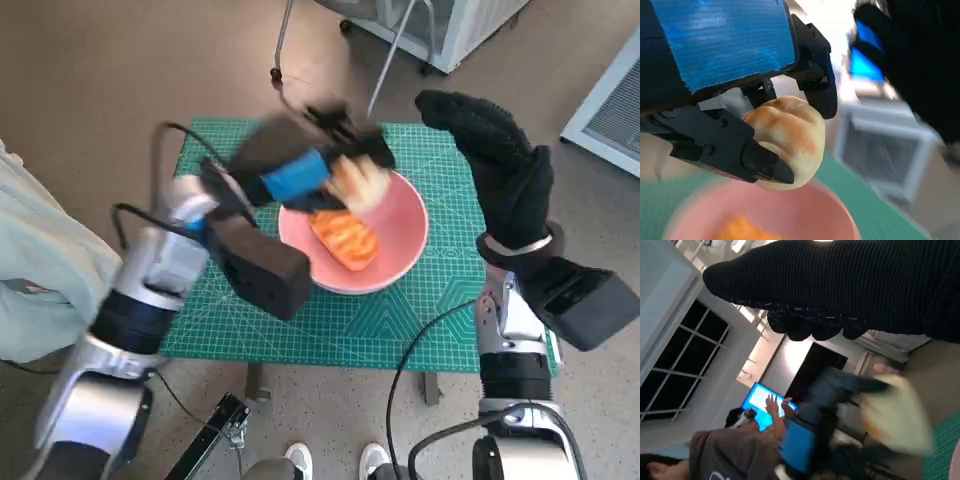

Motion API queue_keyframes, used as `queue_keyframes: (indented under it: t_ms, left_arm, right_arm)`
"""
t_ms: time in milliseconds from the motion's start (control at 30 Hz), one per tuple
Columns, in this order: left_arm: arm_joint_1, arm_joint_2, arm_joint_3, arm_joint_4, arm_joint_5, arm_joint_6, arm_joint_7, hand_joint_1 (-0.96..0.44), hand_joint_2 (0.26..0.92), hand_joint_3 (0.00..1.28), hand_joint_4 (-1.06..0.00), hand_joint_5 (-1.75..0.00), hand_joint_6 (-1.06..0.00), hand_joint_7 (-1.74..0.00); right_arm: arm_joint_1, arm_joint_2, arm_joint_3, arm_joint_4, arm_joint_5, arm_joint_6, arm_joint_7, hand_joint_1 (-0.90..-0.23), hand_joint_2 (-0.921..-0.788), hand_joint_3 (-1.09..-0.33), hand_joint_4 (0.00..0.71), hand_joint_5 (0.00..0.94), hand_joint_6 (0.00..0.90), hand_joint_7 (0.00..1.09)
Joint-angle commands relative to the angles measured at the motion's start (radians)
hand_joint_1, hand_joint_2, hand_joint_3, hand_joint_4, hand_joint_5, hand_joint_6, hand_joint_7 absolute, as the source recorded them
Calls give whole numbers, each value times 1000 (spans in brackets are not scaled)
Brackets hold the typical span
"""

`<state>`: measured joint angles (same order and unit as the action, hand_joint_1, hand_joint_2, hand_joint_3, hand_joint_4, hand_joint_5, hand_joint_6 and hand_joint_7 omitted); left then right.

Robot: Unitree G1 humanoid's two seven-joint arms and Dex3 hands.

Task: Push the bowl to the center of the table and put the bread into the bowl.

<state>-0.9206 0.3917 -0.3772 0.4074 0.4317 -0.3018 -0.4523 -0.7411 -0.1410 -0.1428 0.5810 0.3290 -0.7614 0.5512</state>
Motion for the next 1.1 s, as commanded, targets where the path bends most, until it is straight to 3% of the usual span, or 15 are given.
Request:
queue_keyframes:
  t_ms: [33, 133, 233, 700, 867, 900, 967, 1100]
  left_arm:
    - [14, 4, -22, -7, 25, 118, -89, -30, 857, 186, -274, -308, -233, -615]
    - [16, 7, -23, -24, 34, 154, -107, -44, 829, 138, -257, -129, -231, -509]
    - [25, 11, -8, -26, 27, 145, -102, -60, 816, 115, -234, -57, -233, -470]
    - [39, 22, 129, 37, -143, -46, -69, -234, 847, 85, -160, -1, -206, -442]
    - [49, 6, 207, 67, -246, -106, -47, -292, 899, 62, -201, -18, -219, -463]
    - [56, 1, 228, 65, -269, -115, -34, -311, 907, 128, -201, -15, -175, -487]
    - [76, -12, 272, 54, -319, -130, -9, -319, 912, 91, -294, -27, -265, -440]
    - [126, -38, 338, 3, -406, -134, 20, -338, 919, 72, -377, -41, -349, -398]
  right_arm:
    - [6, -1, -3, 6, 8, 11, 11, -684, -921, -740, 299, 0, -1, 837]
    - [6, -1, -5, 1, 10, 12, 11, -683, -921, -738, 295, 0, -1, 838]
    - [5, 0, -6, 0, 10, 12, 8, -681, -921, -738, 292, 0, -1, 841]
    - [-5, 11, -11, -9, 3, 8, -14, -691, -921, -734, 293, 2, -1, 843]
    - [-11, 15, -13, -15, 0, 8, -28, -688, -921, -733, 295, 2, -1, 829]
    - [-12, 16, -13, -18, -3, 7, -35, -686, -921, -735, 290, 2, -1, 823]
    - [-12, 18, -14, -26, -11, 6, -50, -683, -921, -734, 292, 5, 2, 823]
    - [-15, 19, -13, -33, -28, 3, -79, -670, -921, -735, 294, 7, 3, 826]
